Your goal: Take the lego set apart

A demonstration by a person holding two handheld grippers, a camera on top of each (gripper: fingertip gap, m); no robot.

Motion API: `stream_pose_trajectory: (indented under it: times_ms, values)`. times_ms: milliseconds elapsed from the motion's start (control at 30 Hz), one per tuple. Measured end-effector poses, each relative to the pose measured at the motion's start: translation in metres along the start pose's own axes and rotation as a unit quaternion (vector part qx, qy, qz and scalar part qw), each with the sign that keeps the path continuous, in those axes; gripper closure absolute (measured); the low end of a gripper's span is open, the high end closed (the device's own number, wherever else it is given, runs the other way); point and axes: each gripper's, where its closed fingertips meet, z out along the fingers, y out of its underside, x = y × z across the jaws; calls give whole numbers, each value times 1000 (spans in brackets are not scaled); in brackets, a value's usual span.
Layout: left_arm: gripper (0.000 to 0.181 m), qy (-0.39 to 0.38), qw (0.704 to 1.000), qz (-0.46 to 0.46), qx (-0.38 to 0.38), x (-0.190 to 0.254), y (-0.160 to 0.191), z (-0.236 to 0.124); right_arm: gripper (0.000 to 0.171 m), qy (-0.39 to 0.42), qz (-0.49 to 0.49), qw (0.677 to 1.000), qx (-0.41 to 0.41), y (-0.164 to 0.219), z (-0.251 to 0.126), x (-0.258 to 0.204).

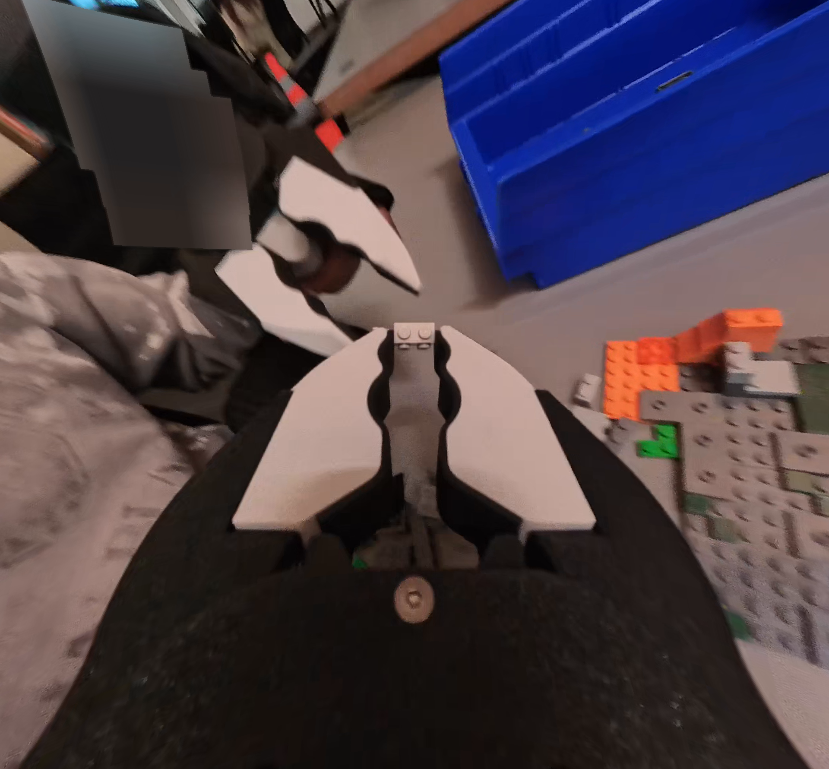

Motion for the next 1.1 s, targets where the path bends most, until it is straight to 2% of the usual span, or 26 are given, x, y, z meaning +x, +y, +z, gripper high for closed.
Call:
stream_pose_trajectory:
  times_ms: [67, 200, 267, 333, 400, 467, 567, 700, 833, 900, 1067, 1100]
  values:
    - [149, -9, 1000, 23, 13, 4, -5, 1, 155, -34, 42, 998, 14, -4, 4, -8]
    - [163, -48, 996, 56, 41, 0, -15, -3, 155, -84, 86, 992, 25, -6, 10, -21]
    - [171, -53, 995, 66, 44, -1, -17, -6, 152, -88, 91, 991, 34, -10, 6, -19]
    - [171, -59, 996, 61, 37, -7, -15, -9, 147, -91, 71, 993, 27, -9, -2, -17]
    - [171, -85, 995, 47, 25, -25, -10, -15, 140, -97, 36, 994, -20, 8, -10, -21]
    - [171, -122, 992, 20, 5, -51, -1, -24, 138, -40, -48, 992, -113, 45, -13, -13]
    - [171, -171, 984, -33, -24, -94, 14, -36, 127, 48, -153, 962, -221, 90, -16, 0]
    - [171, -225, 967, -88, -86, -143, 42, -42, 110, 90, -209, 932, -283, 115, -12, 3]
    - [171, -229, 958, -131, -114, -162, 54, -36, 92, 106, -228, 912, -323, 129, -6, 2]
    - [171, -238, 955, -125, -128, -168, 57, -34, 96, 115, -232, 909, -325, 129, -2, 4]
    - [171, -221, 955, -113, -160, -173, 63, -26, 122, 112, -229, 910, -326, 128, -2, 4]
    - [171, -216, 956, -114, -162, -173, 64, -24, 122, 110, -229, 911, -325, 127, -2, 4]
